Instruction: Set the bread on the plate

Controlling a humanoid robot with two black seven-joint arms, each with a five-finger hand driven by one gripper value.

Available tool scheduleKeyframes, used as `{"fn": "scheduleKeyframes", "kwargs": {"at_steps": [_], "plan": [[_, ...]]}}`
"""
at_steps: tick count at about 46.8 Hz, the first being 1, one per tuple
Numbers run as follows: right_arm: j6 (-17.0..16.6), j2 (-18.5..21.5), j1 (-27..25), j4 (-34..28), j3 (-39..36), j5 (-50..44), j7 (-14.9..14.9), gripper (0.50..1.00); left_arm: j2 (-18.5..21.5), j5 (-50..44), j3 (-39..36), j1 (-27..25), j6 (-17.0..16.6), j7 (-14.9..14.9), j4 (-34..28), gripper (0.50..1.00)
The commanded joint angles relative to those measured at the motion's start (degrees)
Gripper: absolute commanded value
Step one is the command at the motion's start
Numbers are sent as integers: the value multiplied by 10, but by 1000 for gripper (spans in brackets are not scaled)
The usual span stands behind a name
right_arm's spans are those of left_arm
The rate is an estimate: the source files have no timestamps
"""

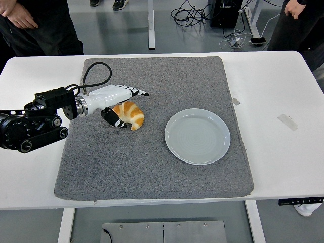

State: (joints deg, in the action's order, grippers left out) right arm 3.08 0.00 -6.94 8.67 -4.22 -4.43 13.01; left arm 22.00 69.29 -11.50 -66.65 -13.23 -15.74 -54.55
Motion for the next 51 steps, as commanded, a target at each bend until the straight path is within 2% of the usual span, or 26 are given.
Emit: {"fn": "scheduleKeyframes", "kwargs": {"at_steps": [1, 7, 12, 18, 30, 32, 34, 36, 37, 46, 51], "plan": [[0, 0, 0, 0, 0, 0, 0, 1000, 0, 1, -2, 0, -6, 0, 1, 975], [0, 0, 0, 0, 0, 0, 0, 1000, -4, 1, -4, 1, -14, 0, 7, 975], [0, 0, 0, 0, 0, 0, 0, 1000, -23, 2, -4, 6, -28, -1, 26, 972], [0, 0, 0, 0, 0, 0, 0, 1000, -30, 1, -14, 11, -33, -18, 38, 968], [0, 0, 0, -1, 0, -1, 0, 1000, -39, 1, -20, 11, -38, -18, 48, 952], [0, 0, 0, 0, 0, -1, 0, 1000, -40, 1, -20, 12, -40, -18, 48, 873], [0, 0, 0, 0, 0, 0, 0, 1000, -40, 1, -20, 13, -46, -18, 49, 726], [0, 0, 0, 0, 0, 0, 0, 1000, -40, -1, -20, 13, -46, -18, 49, 543], [0, 0, 0, -1, 0, -1, 0, 1000, -40, -1, -20, 13, -46, -18, 49, 500], [0, 0, 0, 0, 0, 0, 0, 1000, -40, -4, -27, 13, -44, -21, 51, 500], [0, 0, 0, -1, 0, 0, 0, 1000, -40, -4, -28, 12, -46, -35, 52, 500]]}}
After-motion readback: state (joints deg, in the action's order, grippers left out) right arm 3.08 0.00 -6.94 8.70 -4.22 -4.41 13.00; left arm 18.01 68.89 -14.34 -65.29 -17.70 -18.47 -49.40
